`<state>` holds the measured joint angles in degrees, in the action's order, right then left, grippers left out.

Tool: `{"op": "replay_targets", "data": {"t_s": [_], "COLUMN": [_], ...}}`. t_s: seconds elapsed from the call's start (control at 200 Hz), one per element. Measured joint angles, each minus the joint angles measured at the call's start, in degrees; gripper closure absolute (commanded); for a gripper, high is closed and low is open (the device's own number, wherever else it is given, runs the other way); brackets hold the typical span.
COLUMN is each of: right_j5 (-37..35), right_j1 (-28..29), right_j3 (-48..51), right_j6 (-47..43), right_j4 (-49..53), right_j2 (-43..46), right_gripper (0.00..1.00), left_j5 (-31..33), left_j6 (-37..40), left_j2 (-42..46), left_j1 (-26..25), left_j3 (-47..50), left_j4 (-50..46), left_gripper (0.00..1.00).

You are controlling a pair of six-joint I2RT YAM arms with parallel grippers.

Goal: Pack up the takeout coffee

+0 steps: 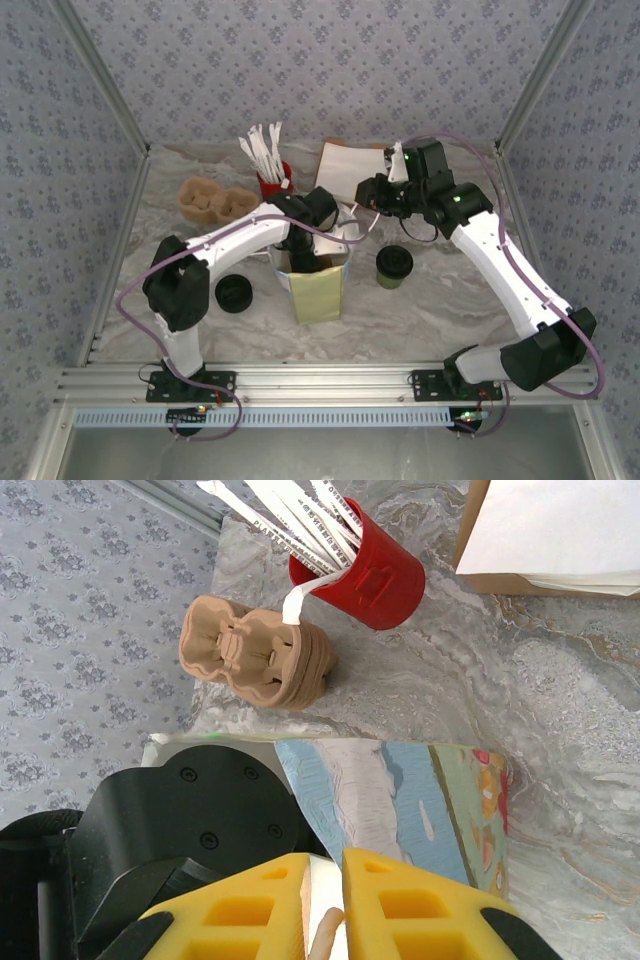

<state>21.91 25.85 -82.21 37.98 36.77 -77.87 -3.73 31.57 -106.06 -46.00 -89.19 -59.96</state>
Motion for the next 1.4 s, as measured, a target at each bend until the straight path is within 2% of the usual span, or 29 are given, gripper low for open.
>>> {"op": "replay_targets", "data": {"t_s": [0.12, 0.53, 0.944, 1.109, 1.254, 1.399], "right_j5": [0.0, 0.0, 0.0, 0.2, 1.0, 2.6], "right_j1": [0.0, 0.0, -0.1, -0.6, -1.3, -2.3], "right_j3": [0.0, 0.0, -0.1, -2.3, -5.7, -10.3], "right_j6": [0.0, 0.0, -0.1, -2.0, -4.9, -7.9], "right_j4": [0.0, 0.1, 0.3, 1.2, 1.7, 2.2], "right_j2": [0.0, 0.0, 0.0, -1.6, -4.2, -7.7], "right_gripper": [0.82, 0.83, 0.83, 0.82, 0.82, 0.87], "left_j5": [0.2, -1.2, -3.3, -1.7, 2.3, 6.1], "left_j6": [-0.2, -2.8, -8.5, -12.8, -17.1, -21.7], "left_j2": [0.6, 4.9, 16.3, 20.9, 24.3, 29.5], "left_j1": [-0.3, -0.5, -0.5, -0.5, -0.5, -0.5], "left_j3": [-1.4, -9.7, -18.8, -20.3, -20.4, -17.6], "left_j4": [-0.4, -3.6, -4.1, -2.3, -0.1, 3.5], "left_gripper": [0.01, 0.01, 0.01, 0.01, 0.01, 0.01]}}
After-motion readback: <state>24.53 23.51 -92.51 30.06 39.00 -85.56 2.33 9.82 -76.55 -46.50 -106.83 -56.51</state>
